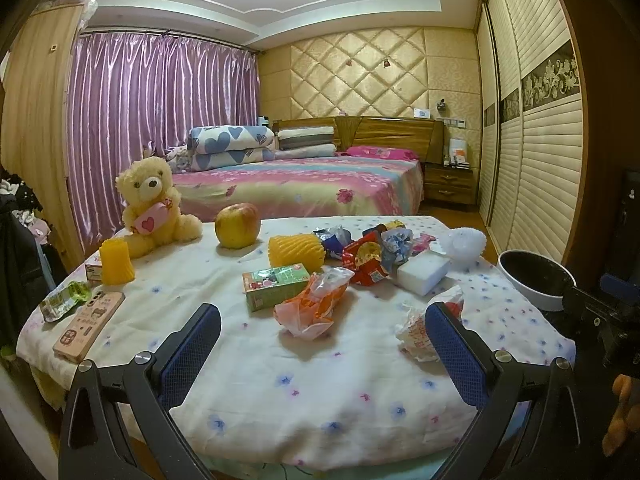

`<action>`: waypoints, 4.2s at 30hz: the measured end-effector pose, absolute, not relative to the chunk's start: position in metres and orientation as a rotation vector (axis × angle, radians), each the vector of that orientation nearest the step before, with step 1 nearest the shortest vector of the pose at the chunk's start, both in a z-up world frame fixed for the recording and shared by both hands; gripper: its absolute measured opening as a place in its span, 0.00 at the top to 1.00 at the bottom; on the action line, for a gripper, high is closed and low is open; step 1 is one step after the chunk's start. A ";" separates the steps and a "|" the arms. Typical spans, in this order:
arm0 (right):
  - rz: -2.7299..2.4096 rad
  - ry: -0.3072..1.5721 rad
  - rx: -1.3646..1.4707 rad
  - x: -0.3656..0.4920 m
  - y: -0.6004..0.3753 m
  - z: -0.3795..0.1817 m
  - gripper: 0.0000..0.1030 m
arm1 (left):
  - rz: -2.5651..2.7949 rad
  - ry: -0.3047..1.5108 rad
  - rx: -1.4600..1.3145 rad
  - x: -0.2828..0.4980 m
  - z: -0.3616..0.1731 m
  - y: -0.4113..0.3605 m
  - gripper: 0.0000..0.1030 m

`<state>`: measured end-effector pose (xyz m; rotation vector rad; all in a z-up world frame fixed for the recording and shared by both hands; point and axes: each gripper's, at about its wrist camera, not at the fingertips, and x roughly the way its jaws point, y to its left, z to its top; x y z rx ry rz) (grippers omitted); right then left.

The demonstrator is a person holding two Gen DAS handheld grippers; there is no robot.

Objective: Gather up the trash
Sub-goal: 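Move both tools toward the trash items on the bed, then grasp the crumpled tissue with the right tool while the left tool grasps the orange bag, then carry the tissue and orange bag over the black trash bin with both tools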

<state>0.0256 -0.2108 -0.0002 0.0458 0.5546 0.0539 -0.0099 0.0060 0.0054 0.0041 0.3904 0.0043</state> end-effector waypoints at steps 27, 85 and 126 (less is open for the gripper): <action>0.057 0.569 0.057 0.026 -0.211 -0.003 0.00 | -0.001 0.399 0.002 -0.008 0.001 0.005 0.01; 0.390 0.898 0.165 0.111 -0.158 -0.062 0.24 | -0.055 0.721 -0.004 0.144 -0.038 0.057 0.06; 0.135 0.848 0.354 0.099 -0.302 -0.054 0.71 | -0.422 0.796 0.032 0.151 -0.030 -0.065 0.75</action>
